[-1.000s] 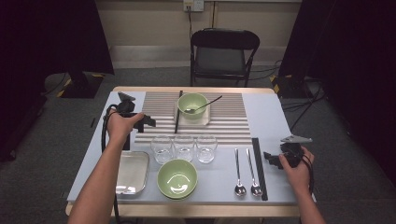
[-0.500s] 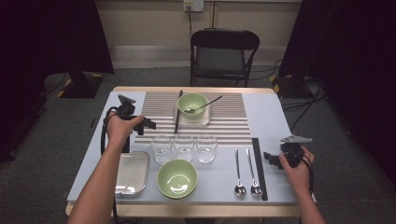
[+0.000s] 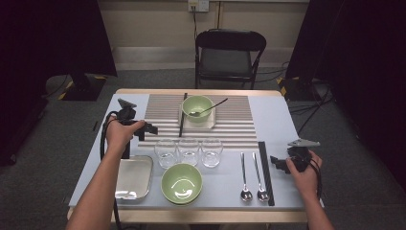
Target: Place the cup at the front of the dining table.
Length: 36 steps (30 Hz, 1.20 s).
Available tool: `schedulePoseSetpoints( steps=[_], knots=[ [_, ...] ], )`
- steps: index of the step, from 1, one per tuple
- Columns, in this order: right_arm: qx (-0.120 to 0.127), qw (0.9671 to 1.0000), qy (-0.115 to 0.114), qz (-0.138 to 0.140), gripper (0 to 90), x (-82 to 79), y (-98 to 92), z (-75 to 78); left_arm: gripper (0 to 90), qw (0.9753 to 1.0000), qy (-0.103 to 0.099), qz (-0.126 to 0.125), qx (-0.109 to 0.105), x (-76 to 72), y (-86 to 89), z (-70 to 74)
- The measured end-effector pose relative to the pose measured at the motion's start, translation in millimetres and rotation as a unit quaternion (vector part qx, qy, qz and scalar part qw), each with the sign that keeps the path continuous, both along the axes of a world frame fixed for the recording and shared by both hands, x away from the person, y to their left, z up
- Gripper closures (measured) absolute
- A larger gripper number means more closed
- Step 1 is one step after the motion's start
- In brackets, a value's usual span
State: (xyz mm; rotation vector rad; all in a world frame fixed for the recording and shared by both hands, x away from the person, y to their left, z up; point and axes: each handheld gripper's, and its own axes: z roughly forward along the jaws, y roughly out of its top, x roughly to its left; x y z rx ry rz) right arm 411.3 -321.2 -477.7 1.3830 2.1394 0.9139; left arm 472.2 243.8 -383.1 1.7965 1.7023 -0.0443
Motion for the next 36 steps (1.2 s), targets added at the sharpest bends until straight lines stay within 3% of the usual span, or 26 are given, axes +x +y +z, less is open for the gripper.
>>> schedulePoseSetpoints(
  steps=[19,36],
  knots=[
    [0.000,1.0000,0.000,0.000,15.3,0.1,-0.1,0.0,32.6,0.9999,-0.003,0.000,-0.009,-6.6,5.0,-4.4],
    [0.000,1.0000,0.001,0.000,15.3,0.2,-0.2,0.1,30.8,0.9997,-0.012,-0.021,0.003,-15.6,5.4,-1.6]
  ],
)
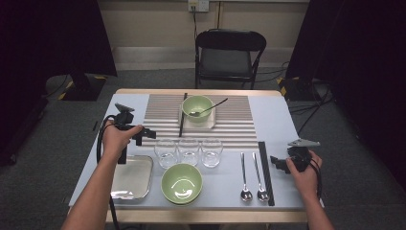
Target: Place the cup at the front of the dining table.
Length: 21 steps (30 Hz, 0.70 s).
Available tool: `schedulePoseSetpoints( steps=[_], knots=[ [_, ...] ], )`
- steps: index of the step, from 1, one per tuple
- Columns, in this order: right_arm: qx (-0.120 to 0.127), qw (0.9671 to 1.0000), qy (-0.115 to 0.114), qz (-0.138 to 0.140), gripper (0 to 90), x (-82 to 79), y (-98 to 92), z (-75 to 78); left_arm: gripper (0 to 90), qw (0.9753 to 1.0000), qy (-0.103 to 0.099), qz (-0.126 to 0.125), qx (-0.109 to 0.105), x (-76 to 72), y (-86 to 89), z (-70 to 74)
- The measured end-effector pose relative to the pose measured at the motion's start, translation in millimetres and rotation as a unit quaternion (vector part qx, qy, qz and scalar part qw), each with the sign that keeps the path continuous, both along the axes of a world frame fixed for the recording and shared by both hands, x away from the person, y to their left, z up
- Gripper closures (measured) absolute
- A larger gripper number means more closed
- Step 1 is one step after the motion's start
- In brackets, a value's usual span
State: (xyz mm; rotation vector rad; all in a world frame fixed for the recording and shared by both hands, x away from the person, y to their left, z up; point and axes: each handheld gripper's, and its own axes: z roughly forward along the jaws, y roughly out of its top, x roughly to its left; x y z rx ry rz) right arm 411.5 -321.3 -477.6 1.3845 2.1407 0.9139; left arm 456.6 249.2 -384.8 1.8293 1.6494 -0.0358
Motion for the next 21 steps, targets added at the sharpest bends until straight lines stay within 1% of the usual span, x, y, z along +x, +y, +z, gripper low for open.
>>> schedulePoseSetpoints(
  steps=[1,6,7,8,10,11,13,21],
  knots=[
    [0.000,1.0000,0.000,0.000,15.3,0.0,0.0,0.0,30.7,1.0000,0.000,0.000,-0.002,-0.6,-1.0,0.1],
    [0.000,1.0000,0.000,0.000,15.3,0.0,0.0,0.0,30.3,1.0000,-0.002,-0.007,0.000,-2.6,-3.3,0.9],
    [0.000,1.0000,0.000,0.000,15.3,0.0,0.0,0.0,30.3,1.0000,-0.001,-0.008,0.004,-3.0,-3.4,1.5],
    [0.000,1.0000,0.000,0.000,15.3,0.0,0.0,0.0,30.3,0.9999,-0.004,-0.010,0.003,-3.7,-4.2,1.8],
    [0.000,1.0000,0.000,0.000,15.3,0.0,0.0,0.0,30.3,0.9999,-0.002,-0.011,0.002,-4.6,-5.5,2.1],
    [0.000,1.0000,0.000,0.000,15.3,0.0,0.0,0.0,30.3,0.9999,-0.005,-0.013,0.005,-4.8,-5.4,2.4],
    [0.000,1.0000,0.000,0.000,15.3,0.0,0.0,0.0,30.3,0.9999,-0.005,-0.015,0.005,-5.6,-5.5,2.8],
    [0.000,1.0000,-0.001,0.000,15.3,0.0,0.0,0.0,30.1,0.9999,-0.005,-0.015,0.003,-8.0,-5.9,3.7]
  ],
)
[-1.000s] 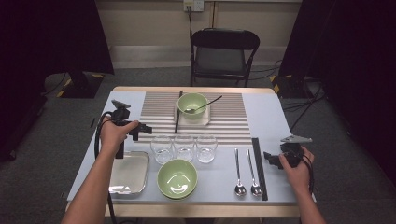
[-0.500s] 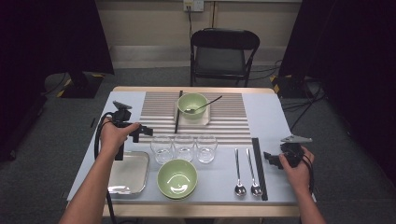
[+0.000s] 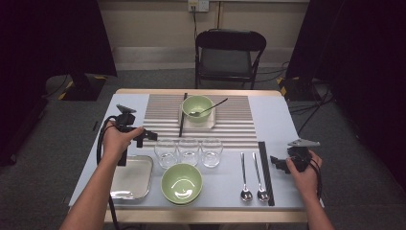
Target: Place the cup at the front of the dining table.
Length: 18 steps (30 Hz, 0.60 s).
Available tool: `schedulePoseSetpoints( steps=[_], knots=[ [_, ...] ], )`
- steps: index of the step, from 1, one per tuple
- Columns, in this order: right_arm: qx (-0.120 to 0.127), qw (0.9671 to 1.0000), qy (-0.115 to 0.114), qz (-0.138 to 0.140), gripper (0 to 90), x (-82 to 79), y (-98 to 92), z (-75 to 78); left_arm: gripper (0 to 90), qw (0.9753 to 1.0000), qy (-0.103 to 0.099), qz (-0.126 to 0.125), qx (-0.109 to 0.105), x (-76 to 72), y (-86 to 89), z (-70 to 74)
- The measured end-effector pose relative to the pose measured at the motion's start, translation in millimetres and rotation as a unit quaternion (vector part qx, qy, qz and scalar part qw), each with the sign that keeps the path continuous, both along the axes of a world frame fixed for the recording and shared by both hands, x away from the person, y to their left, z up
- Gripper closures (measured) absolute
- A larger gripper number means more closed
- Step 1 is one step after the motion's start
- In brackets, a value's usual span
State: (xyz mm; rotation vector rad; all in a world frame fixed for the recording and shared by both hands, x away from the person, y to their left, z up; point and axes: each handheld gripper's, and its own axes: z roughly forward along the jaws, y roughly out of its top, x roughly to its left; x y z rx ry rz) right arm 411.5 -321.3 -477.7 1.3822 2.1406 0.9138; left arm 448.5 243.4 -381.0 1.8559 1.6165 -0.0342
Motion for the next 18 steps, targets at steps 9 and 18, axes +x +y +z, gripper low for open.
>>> schedulePoseSetpoints(
  steps=[9,18],
  knots=[
    [0.000,1.0000,0.000,0.000,15.3,0.0,0.0,0.0,29.9,1.0000,-0.003,0.000,0.004,-2.5,0.2,0.1],
    [0.000,1.0000,0.000,0.000,15.3,-0.1,0.0,0.0,29.9,1.0000,-0.001,-0.001,0.004,-5.5,-0.4,0.8]
  ],
)
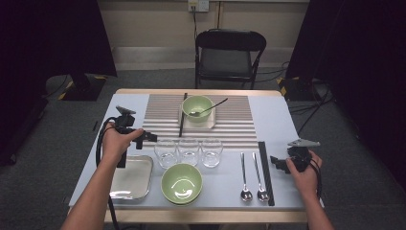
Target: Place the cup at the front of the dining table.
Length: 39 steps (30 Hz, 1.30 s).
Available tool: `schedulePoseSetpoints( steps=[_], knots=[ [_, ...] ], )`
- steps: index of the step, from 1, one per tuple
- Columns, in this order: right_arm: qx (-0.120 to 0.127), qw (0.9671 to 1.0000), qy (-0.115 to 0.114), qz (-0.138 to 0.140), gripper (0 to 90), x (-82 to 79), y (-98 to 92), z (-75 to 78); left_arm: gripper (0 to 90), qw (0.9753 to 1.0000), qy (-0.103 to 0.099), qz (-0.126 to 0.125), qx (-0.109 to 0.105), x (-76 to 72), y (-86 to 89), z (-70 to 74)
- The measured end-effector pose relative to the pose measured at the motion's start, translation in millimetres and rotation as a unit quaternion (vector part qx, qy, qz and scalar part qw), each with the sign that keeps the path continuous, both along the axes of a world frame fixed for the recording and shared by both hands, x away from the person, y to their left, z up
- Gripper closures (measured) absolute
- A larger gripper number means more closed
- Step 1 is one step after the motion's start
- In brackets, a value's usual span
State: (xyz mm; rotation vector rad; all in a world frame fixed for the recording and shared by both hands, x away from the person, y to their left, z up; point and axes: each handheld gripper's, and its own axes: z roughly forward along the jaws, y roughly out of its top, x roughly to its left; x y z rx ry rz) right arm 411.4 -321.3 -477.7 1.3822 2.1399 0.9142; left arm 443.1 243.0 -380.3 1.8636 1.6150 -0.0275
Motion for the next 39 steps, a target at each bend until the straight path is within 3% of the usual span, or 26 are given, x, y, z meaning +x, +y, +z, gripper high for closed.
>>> schedulePoseSetpoints(
  steps=[39],
  knots=[
    [0.000,1.0000,0.000,0.000,15.3,0.0,0.0,0.0,31.5,0.9998,0.008,-0.014,0.008,-7.1,-11.6,-15.0]
  ],
)
